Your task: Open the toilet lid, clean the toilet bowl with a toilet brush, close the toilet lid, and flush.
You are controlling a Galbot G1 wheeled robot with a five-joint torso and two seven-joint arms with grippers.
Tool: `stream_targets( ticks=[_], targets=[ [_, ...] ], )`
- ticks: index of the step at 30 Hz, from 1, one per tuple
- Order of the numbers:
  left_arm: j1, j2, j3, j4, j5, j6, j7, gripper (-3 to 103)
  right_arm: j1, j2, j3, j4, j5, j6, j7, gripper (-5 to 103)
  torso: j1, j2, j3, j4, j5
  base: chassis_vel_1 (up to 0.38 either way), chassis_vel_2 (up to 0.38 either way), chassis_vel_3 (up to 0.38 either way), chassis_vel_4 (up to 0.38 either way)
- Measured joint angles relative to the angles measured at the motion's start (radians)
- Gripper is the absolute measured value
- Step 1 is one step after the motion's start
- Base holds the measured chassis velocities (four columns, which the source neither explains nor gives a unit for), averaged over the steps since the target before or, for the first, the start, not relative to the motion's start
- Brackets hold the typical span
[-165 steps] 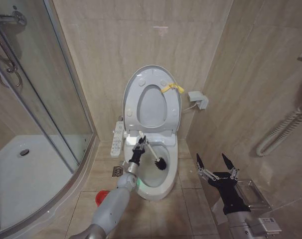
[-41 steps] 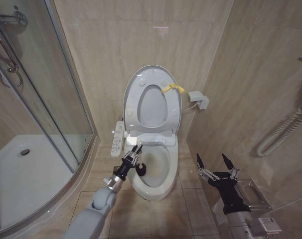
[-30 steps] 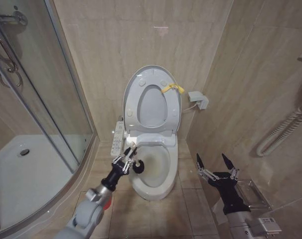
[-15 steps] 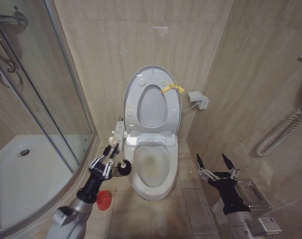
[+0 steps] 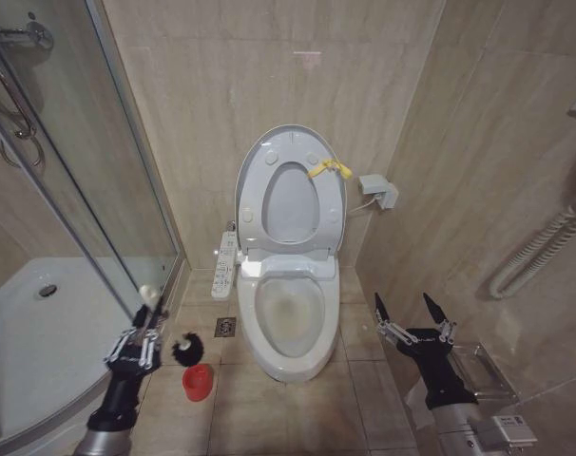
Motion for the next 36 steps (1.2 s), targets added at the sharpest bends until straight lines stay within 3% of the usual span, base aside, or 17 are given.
stream_targets(
  ticks=[5, 8, 14, 21, 25, 29, 36],
  targets=[
    [-0.037, -0.021, -0.037, 0.144, -0.006, -0.053, -0.004, 19, 0.000, 0.000, 0.000, 0.000, 0.000, 0.000, 0.000, 100, 0.000, 0.000, 0.000, -0.0002, 0.0000, 0.000, 0.000, 0.000, 0.000],
    [-0.081, -0.023, -0.040, 0.296, -0.019, -0.093, 0.005, 19, 0.000, 0.000, 0.000, 0.000, 0.000, 0.000, 0.000, 100, 0.000, 0.000, 0.000, 0.0002, -0.0003, 0.000, 0.000, 0.000, 0.000],
    [-0.192, 0.016, -0.041, 0.519, -0.060, -0.145, 0.043, 19, 0.000, 0.000, 0.000, 0.000, 0.000, 0.000, 0.000, 100, 0.000, 0.000, 0.000, 0.0002, -0.0003, 0.000, 0.000, 0.000, 0.000],
    [-0.284, 0.062, 0.003, 0.688, -0.151, -0.168, 0.112, 19, 0.000, 0.000, 0.000, 0.000, 0.000, 0.000, 0.000, 100, 0.000, 0.000, 0.000, 0.0000, -0.0001, 0.000, 0.000, 0.000, 0.000],
    [-0.344, 0.079, 0.059, 0.776, -0.248, -0.170, 0.186, 19, 0.000, 0.000, 0.000, 0.000, 0.000, 0.000, 0.000, 100, 0.000, 0.000, 0.000, 0.0000, -0.0002, 0.000, 0.000, 0.000, 0.000],
    [-0.399, 0.086, 0.090, 0.849, -0.273, -0.170, 0.236, 19, 0.000, 0.000, 0.000, 0.000, 0.000, 0.000, 0.000, 100, 0.000, 0.000, 0.000, -0.0001, -0.0001, 0.000, 0.000, 0.000, 0.000],
    [-0.467, 0.092, 0.130, 0.947, -0.274, -0.170, 0.241, 19, 0.000, 0.000, 0.000, 0.000, 0.000, 0.000, 0.000, 100, 0.000, 0.000, 0.000, -0.0001, -0.0001, 0.000, 0.000, 0.000, 0.000]
  ],
)
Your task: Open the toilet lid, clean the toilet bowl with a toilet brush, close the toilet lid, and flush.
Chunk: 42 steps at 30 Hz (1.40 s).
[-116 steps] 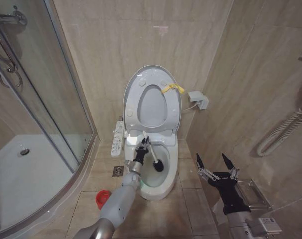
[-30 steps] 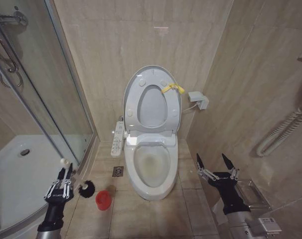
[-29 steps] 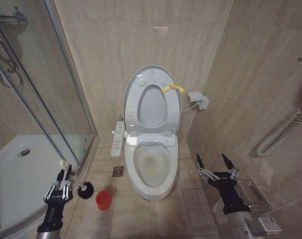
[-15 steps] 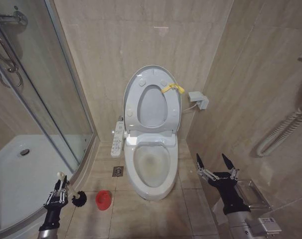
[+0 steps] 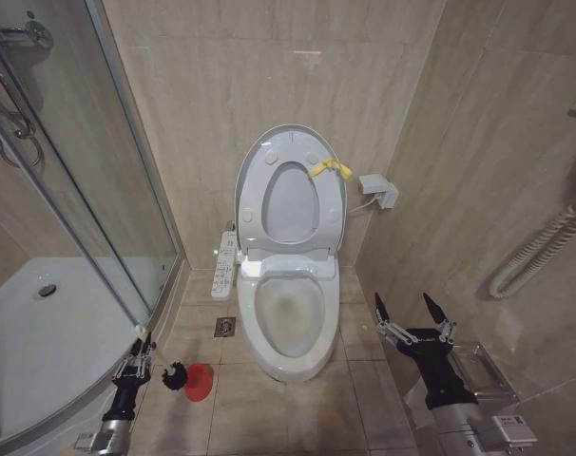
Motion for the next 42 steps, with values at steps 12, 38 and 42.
stream_targets(
  ticks=[12, 38, 42],
  targets=[
    [-0.081, 0.012, 0.069, 0.052, -0.050, 0.005, 0.000, 19, 0.000, 0.000, 0.000, 0.000, 0.000, 0.000, 0.000, 100, 0.000, 0.000, 0.000, 0.0000, 0.0001, 0.000, 0.000, 0.000, 0.000],
    [-0.251, 0.015, 0.148, 0.341, -0.069, 0.003, 0.188, 19, 0.000, 0.000, 0.000, 0.000, 0.000, 0.000, 0.000, 100, 0.000, 0.000, 0.000, 0.0000, 0.0000, 0.000, 0.000, 0.000, 0.000],
    [-0.260, 0.021, 0.144, 0.368, -0.051, 0.003, 0.205, 19, 0.000, 0.000, 0.000, 0.000, 0.000, 0.000, 0.000, 100, 0.000, 0.000, 0.000, 0.0002, 0.0000, 0.000, 0.000, 0.000, 0.000]
  ],
)
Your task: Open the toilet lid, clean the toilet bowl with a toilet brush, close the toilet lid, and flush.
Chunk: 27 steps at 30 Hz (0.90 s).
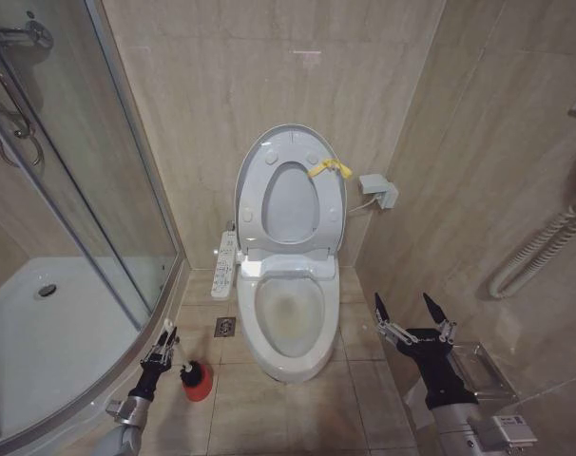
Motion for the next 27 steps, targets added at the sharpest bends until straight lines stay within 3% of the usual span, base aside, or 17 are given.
stream_targets(
  ticks=[12, 18, 27],
  targets=[
    [-0.010, 0.003, -0.005, 0.030, 0.022, -0.001, 0.029, 19, 0.000, 0.000, 0.000, 0.000, 0.000, 0.000, 0.000, 100, 0.000, 0.000, 0.000, -0.0002, 0.0000, 0.000, 0.000, 0.000, 0.000],
    [0.001, -0.008, -0.027, 0.065, 0.106, -0.002, 0.031, 19, 0.000, 0.000, 0.000, 0.000, 0.000, 0.000, 0.000, 100, 0.000, 0.000, 0.000, -0.0002, 0.0001, 0.000, 0.000, 0.000, 0.000],
    [0.053, -0.032, -0.057, 0.067, 0.157, -0.002, -0.006, 19, 0.000, 0.000, 0.000, 0.000, 0.000, 0.000, 0.000, 100, 0.000, 0.000, 0.000, -0.0001, 0.0001, 0.000, 0.000, 0.000, 0.000]
  ],
)
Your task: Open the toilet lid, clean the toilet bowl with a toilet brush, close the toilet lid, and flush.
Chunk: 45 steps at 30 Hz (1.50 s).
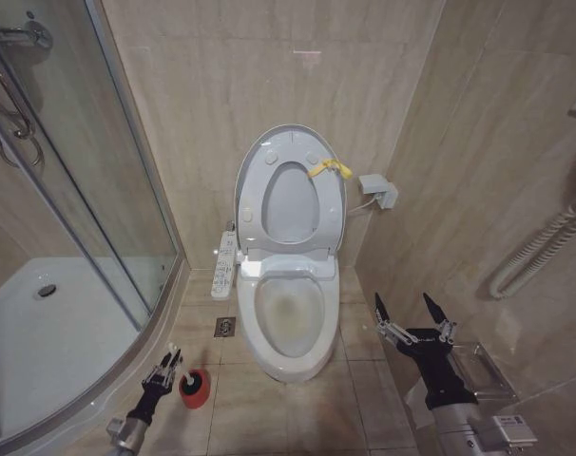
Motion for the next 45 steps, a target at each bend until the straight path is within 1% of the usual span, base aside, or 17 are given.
stream_targets(
  ticks=[6, 10, 13, 24, 25, 26, 27, 28, 29, 30, 33, 34, 40, 41, 42, 44, 45],
  targets=[
    [0.038, -0.021, -0.018, -0.014, 0.007, -0.001, -0.020, 19, 0.000, 0.000, 0.000, 0.000, 0.000, 0.000, 0.000, 100, 0.000, 0.000, 0.000, -0.0001, 0.0002, 0.000, 0.000, 0.000, 0.000],
    [0.057, -0.030, -0.037, -0.008, 0.066, -0.004, -0.028, 19, 0.000, 0.000, 0.000, 0.000, 0.000, 0.000, 0.000, 100, 0.000, 0.000, 0.000, -0.0001, 0.0006, 0.000, 0.000, 0.000, 0.000],
    [0.072, -0.033, -0.038, -0.013, 0.081, -0.005, -0.034, 19, 0.000, 0.000, 0.000, 0.000, 0.000, 0.000, 0.000, 100, 0.000, 0.000, 0.000, -0.0001, 0.0007, 0.000, 0.000, 0.000, 0.000],
    [0.149, -0.042, -0.036, -0.103, 0.082, 0.001, -0.080, 19, 0.000, 0.000, 0.000, 0.000, 0.000, 0.000, 0.000, 100, 0.000, 0.000, 0.000, 0.0002, -0.0002, 0.000, 0.000, 0.000, 0.000],
    [0.152, -0.041, -0.036, -0.108, 0.084, 0.004, -0.082, 19, 0.000, 0.000, 0.000, 0.000, 0.000, 0.000, 0.000, 100, 0.000, 0.000, 0.000, 0.0001, -0.0002, 0.000, 0.000, 0.000, 0.000],
    [0.157, -0.039, -0.034, -0.109, 0.087, 0.015, -0.083, 19, 0.000, 0.000, 0.000, 0.000, 0.000, 0.000, 0.000, 100, 0.000, 0.000, 0.000, -0.0009, -0.0006, 0.000, 0.000, 0.000, 0.000],
    [0.157, -0.039, -0.034, -0.109, 0.087, 0.015, -0.083, 19, 0.000, 0.000, 0.000, 0.000, 0.000, 0.000, 0.000, 100, 0.000, 0.000, 0.000, -0.0009, -0.0006, 0.000, 0.000, 0.000, 0.000],
    [0.163, -0.037, -0.035, -0.119, 0.088, 0.023, -0.088, 28, 0.000, 0.000, 0.000, 0.000, 0.000, 0.000, 0.000, 100, 0.000, 0.000, 0.000, 0.0007, -0.0023, 0.000, 0.000, 0.000, 0.000],
    [0.167, -0.034, -0.038, -0.130, 0.088, 0.027, -0.093, 28, 0.000, 0.000, 0.000, 0.000, 0.000, 0.000, 0.000, 100, 0.000, 0.000, 0.000, -0.0004, -0.0009, 0.000, 0.000, 0.000, 0.000],
    [0.171, -0.030, -0.042, -0.140, 0.088, 0.032, -0.096, 28, 0.000, 0.000, 0.000, 0.000, 0.000, 0.000, 0.000, 100, 0.000, 0.000, 0.000, 0.0000, 0.0000, 0.000, 0.000, 0.000, 0.000],
    [0.184, -0.027, -0.048, -0.163, 0.088, 0.041, -0.098, 28, 0.000, 0.000, 0.000, 0.000, 0.000, 0.000, 0.000, 100, 0.000, 0.000, 0.000, -0.0001, -0.0008, 0.000, 0.000, 0.000, 0.000],
    [0.192, -0.024, -0.053, -0.178, 0.087, 0.045, -0.098, 55, 0.000, 0.000, 0.000, 0.000, 0.000, 0.000, 0.000, 100, 0.000, 0.000, 0.000, 0.0000, -0.0005, 0.000, 0.000, 0.000, 0.000],
    [0.236, -0.028, -0.071, -0.248, 0.077, 0.059, -0.103, 55, 0.000, 0.000, 0.000, 0.000, 0.000, 0.000, 0.000, 100, 0.000, 0.000, 0.000, 0.0000, -0.0003, 0.000, 0.000, 0.000, 0.000],
    [0.252, -0.033, -0.077, -0.281, 0.068, 0.059, -0.112, 55, 0.000, 0.000, 0.000, 0.000, 0.000, 0.000, 0.000, 100, 0.000, 0.000, 0.000, 0.0003, -0.0002, 0.000, 0.000, 0.000, 0.000],
    [0.265, -0.040, -0.082, -0.311, 0.063, 0.059, -0.127, 82, 0.000, 0.000, 0.000, 0.000, 0.000, 0.000, 0.000, 100, 0.000, 0.000, 0.000, 0.0002, -0.0002, 0.000, 0.000, 0.000, 0.000],
    [0.291, -0.052, -0.094, -0.376, 0.066, 0.062, -0.164, 82, 0.000, 0.000, 0.000, 0.000, 0.000, 0.000, 0.000, 100, 0.000, 0.000, 0.000, -0.0003, -0.0004, 0.000, 0.000, 0.000, 0.000],
    [0.291, -0.052, -0.094, -0.376, 0.066, 0.062, -0.164, 82, 0.000, 0.000, 0.000, 0.000, 0.000, 0.000, 0.000, 100, 0.000, 0.000, 0.000, -0.0003, -0.0004, 0.000, 0.000, 0.000, 0.000]
  ],
)
